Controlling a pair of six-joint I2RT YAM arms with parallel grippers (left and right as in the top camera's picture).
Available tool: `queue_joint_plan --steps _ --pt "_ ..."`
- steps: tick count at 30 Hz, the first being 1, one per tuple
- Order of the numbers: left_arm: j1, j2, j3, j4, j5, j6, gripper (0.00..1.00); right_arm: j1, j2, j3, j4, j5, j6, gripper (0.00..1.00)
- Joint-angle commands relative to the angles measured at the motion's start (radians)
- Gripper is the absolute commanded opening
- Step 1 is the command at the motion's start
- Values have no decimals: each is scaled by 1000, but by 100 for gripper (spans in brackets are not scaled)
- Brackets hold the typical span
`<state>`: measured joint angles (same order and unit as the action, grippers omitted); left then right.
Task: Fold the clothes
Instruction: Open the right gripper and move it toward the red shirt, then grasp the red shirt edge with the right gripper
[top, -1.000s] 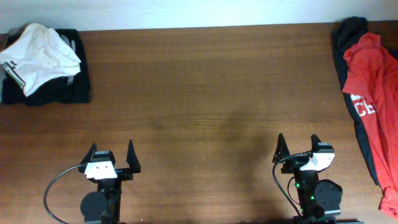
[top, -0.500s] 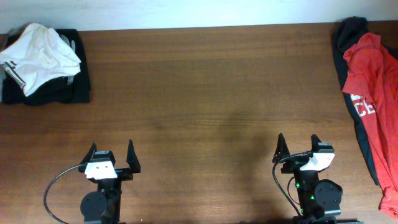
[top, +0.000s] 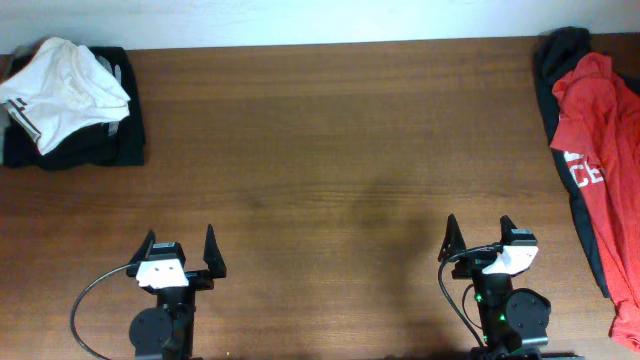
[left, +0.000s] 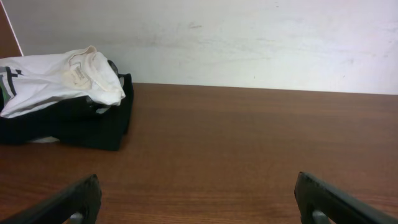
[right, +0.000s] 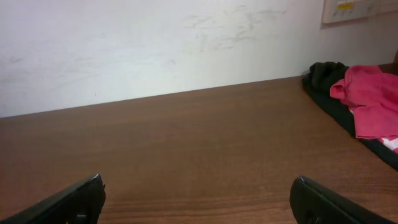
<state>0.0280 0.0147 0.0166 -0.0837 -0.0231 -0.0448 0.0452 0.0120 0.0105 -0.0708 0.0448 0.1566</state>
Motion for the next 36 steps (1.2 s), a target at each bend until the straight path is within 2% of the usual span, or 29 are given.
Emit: queue_joint_plan --steps 1,6,7,8,9,11,14,16,19,21,25,26,28,29,30,32,34,36 --pt "-6 -8 -8 0 8 16 99 -7 -6 -5 -8 5 1 99" --pt "-6 -8 -8 0 8 16 99 -7 -6 -5 -8 -1 2 99" --pt "-6 -8 -8 0 8 16 99 -7 -6 -5 -9 -53 23 99" --pt "-6 -8 -8 0 8 16 99 -6 -6 -5 -3 -130 108 99" --pt "-6 -8 -8 0 8 16 99 -6 -6 -5 8 -240 263 99" --pt "-6 -8 -8 0 8 16 99 -6 -6 -5 22 -317 388 99" --pt "-6 -8 -8 0 8 16 99 -6 -6 0 70 -378 399 99" --pt "-6 -8 -8 0 8 16 99 -7 -6 49 75 -374 329 99" --pt "-6 -8 -8 0 8 16 99 -7 42 161 47 -255 261 99" --pt "-6 -8 -8 0 8 16 99 -7 247 320 -4 -138 162 99" --pt "-6 -8 -8 0 8 16 99 -30 711 648 -142 111 98 98" --pt "-6 -8 -8 0 8 16 99 -89 909 819 -213 117 44 99" --pt "-6 -8 -8 0 8 16 99 -176 1141 1047 -357 117 -5 99" --pt "-6 -8 -8 0 8 16 99 -248 1344 1273 -554 118 -30 99" --pt "-6 -8 -8 0 8 16 99 -292 1459 1391 -628 130 -30 99" --pt "-6 -8 -8 0 8 16 99 -344 1563 1468 -635 132 -65 100" --pt "-6 -8 -8 0 8 16 99 -433 1754 1524 -587 132 -132 92" --pt "-6 -8 -8 0 8 16 99 -492 1900 1540 -540 137 -148 92"
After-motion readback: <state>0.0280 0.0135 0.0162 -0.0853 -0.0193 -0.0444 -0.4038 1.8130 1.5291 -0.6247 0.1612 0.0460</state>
